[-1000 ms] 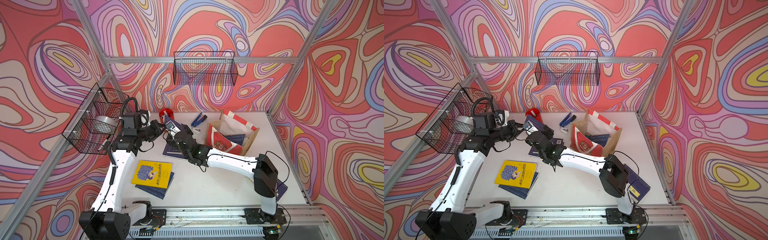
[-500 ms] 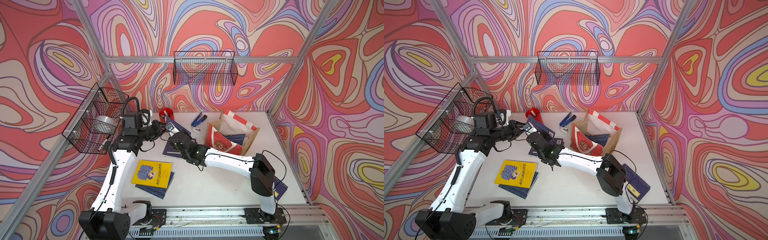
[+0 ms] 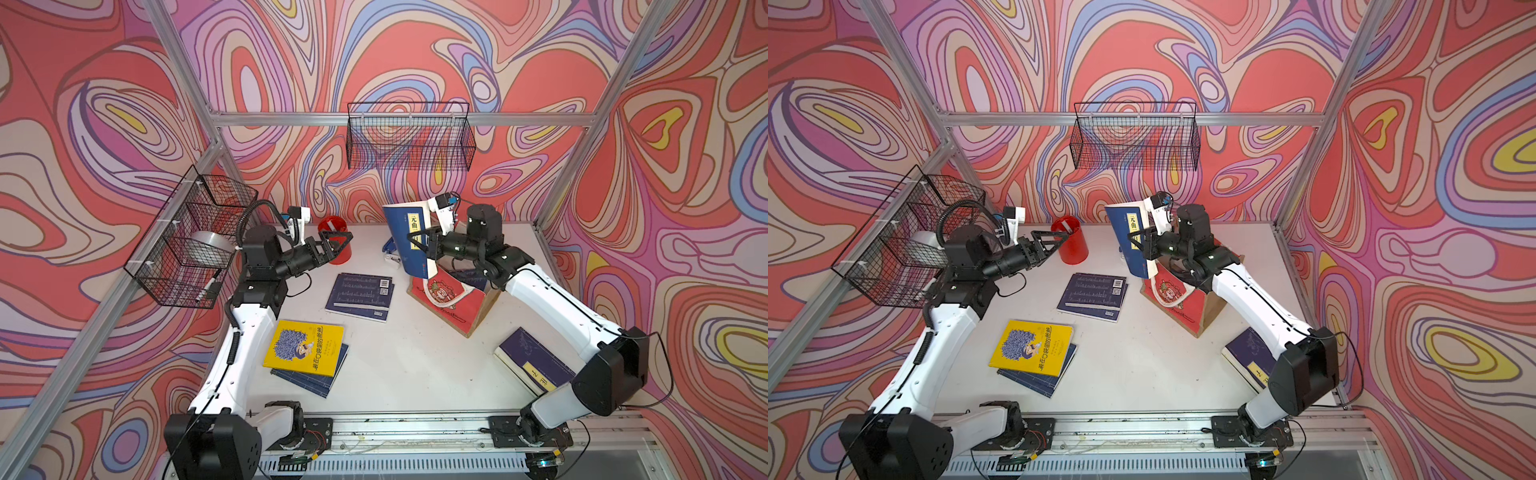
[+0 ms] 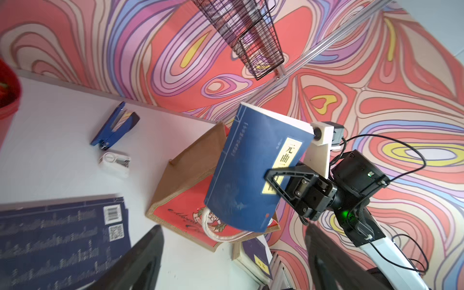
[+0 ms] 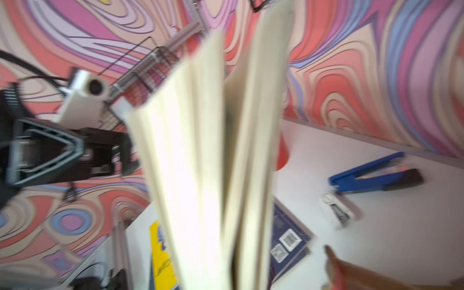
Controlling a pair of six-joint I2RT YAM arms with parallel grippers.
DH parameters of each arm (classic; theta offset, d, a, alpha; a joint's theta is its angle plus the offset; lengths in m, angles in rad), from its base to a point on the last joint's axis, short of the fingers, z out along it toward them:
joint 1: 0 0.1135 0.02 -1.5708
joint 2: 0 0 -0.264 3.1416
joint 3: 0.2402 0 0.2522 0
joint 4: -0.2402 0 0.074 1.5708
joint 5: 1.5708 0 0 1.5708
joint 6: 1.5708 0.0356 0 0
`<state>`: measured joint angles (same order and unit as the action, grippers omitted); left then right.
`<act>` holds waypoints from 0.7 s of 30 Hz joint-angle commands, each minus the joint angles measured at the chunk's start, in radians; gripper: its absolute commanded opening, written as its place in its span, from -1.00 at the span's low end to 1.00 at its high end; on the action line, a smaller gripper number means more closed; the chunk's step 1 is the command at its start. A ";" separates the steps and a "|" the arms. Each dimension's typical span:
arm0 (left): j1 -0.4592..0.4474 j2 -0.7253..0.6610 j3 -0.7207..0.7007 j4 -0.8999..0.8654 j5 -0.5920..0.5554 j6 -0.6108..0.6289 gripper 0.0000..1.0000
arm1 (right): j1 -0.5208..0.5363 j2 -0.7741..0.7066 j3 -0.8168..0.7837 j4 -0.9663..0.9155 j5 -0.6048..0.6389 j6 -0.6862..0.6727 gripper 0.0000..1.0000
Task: Put the books into the canvas bag
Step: Pick up the book from the book.
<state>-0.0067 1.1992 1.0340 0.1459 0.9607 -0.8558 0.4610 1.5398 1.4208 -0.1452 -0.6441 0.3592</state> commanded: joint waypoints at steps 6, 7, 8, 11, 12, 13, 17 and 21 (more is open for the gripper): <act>-0.105 0.097 -0.066 0.701 0.205 -0.285 0.96 | -0.076 -0.001 -0.149 0.629 -0.531 0.594 -1.00; -0.127 0.108 -0.061 0.718 0.217 -0.283 0.96 | -0.077 0.005 -0.154 0.682 -0.546 0.637 -1.00; -0.144 0.117 -0.054 0.730 0.232 -0.283 0.96 | -0.077 0.010 -0.158 0.731 -0.559 0.673 -1.00; -0.196 0.154 -0.019 0.730 0.270 -0.276 0.94 | -0.077 0.040 -0.166 0.911 -0.590 0.812 -1.00; -0.206 0.163 -0.013 0.723 0.270 -0.269 0.92 | -0.076 0.051 -0.166 0.977 -0.594 0.861 -1.00; -0.212 0.169 -0.012 0.724 0.263 -0.267 0.90 | -0.076 0.063 -0.163 1.031 -0.597 0.904 -1.00; -0.241 0.179 0.014 0.681 0.279 -0.233 0.68 | -0.077 0.098 -0.158 1.115 -0.593 0.968 -1.00; -0.300 0.174 0.065 0.516 0.297 -0.108 0.29 | -0.073 0.109 -0.151 1.089 -0.584 0.940 -0.96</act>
<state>-0.2718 1.3808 1.0439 0.7403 1.2167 -1.0615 0.3832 1.6428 1.2629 0.8650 -1.2209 1.2621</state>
